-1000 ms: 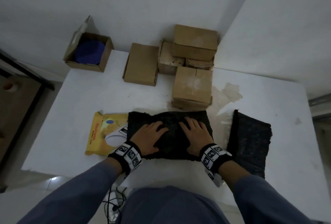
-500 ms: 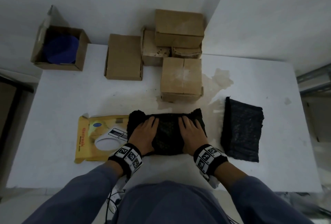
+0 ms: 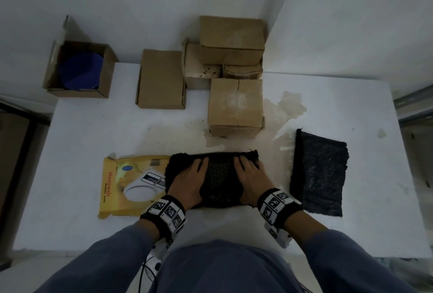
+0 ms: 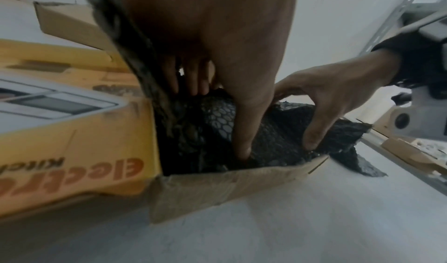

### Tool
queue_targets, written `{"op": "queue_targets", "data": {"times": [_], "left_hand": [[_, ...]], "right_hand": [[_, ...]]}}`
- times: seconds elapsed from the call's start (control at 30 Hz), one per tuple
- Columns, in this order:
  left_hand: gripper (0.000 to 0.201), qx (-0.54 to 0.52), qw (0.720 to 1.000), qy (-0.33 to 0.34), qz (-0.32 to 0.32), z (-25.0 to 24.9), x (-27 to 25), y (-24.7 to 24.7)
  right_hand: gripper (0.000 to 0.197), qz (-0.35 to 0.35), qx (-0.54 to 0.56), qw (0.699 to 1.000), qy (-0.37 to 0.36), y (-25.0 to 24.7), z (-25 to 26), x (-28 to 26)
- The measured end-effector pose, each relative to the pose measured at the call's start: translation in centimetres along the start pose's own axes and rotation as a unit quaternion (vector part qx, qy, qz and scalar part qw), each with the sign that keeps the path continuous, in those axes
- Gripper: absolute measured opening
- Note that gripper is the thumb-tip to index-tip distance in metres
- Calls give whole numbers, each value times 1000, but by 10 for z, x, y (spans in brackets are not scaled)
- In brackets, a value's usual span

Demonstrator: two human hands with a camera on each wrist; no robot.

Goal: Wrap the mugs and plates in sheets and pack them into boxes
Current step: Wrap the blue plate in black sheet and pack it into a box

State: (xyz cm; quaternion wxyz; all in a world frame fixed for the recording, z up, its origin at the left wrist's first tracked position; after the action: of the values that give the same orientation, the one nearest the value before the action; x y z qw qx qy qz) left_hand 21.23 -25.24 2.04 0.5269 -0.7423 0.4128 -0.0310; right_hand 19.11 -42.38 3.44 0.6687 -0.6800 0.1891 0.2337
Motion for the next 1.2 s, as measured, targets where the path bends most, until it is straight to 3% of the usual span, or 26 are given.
{"op": "queue_targets", "data": {"times": [0.17, 0.43, 0.63, 0.83, 1.2], "left_hand": [[115, 12, 997, 54, -46, -10, 0, -9], [138, -35, 999, 30, -4, -4, 18, 2], [138, -59, 998, 14, -6, -2, 22, -1], [138, -96, 995, 4, -14, 7, 20, 8], [143, 6, 1000, 17, 17, 6, 22, 9]], "right_hand": [[98, -58, -42, 997, -8, -19, 2, -2], [116, -12, -62, 998, 19, -10, 4, 2], [127, 3, -74, 996, 38, -12, 4, 9], [123, 1, -96, 995, 30, -14, 2, 11], [122, 20, -93, 995, 33, -14, 7, 17]]}}
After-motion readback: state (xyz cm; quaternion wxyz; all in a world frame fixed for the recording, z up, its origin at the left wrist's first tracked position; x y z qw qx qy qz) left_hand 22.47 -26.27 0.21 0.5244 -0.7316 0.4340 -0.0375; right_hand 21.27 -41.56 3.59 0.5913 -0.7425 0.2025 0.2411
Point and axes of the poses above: each hand's wrist, its own x-axis towards the middle knuckle, its own y-axis out of the palm, z = x × y, the point moved 6 cm from there along x, towards the middle knuckle, and after that the axes turned 9 degrees about y, right-handed, at the moved point
